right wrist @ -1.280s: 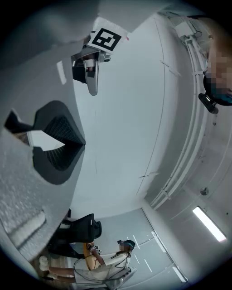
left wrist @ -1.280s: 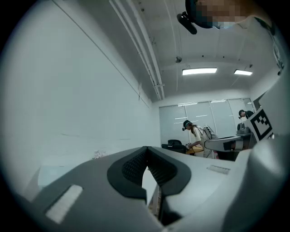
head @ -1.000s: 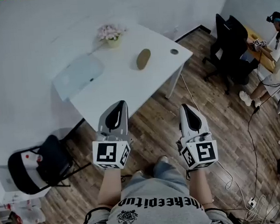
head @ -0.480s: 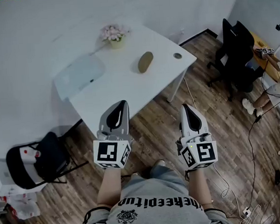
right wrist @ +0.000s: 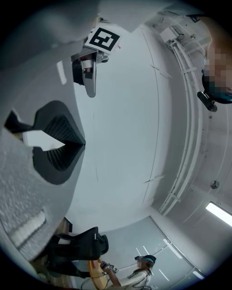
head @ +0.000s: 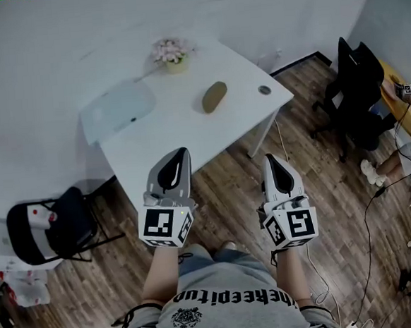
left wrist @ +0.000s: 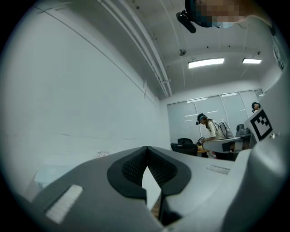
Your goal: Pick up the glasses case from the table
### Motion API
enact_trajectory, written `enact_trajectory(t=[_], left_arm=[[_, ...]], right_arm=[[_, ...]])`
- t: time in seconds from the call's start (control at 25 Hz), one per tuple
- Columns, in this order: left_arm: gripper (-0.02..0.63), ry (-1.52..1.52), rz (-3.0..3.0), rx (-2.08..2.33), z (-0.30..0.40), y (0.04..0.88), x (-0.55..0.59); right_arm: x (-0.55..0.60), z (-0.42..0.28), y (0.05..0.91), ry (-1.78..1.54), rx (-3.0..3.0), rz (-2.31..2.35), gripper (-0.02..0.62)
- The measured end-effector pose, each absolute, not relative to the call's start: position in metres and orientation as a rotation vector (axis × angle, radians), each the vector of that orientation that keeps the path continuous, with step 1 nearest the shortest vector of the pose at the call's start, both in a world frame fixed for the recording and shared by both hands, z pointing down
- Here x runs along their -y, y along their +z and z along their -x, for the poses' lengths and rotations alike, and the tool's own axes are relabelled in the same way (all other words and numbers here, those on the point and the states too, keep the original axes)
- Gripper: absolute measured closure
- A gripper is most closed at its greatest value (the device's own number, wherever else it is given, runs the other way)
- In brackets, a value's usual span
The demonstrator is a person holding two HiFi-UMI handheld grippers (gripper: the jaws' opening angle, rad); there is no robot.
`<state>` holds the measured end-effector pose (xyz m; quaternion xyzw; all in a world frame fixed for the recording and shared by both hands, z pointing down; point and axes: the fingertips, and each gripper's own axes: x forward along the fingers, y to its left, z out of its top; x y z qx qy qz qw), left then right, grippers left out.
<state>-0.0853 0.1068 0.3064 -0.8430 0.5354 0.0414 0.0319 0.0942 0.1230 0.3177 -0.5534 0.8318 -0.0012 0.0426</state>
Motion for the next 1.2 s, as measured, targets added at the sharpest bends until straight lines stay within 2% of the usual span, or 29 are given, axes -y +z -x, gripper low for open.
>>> enact_trajectory(t=[0.48,1.2], left_arm=[[0.588,0.086,2.592,-1.66,0.074,0.311,-0.08],[0.588,0.098,2.675,-1.525,0.066,0.303,0.045]], right_arm=[[-0.093,-0.105,0.327,-0.054,-2.554,1.659,0.592],[0.015,-0.103,0.321,-0.043,-2.482,1.774,0.592]])
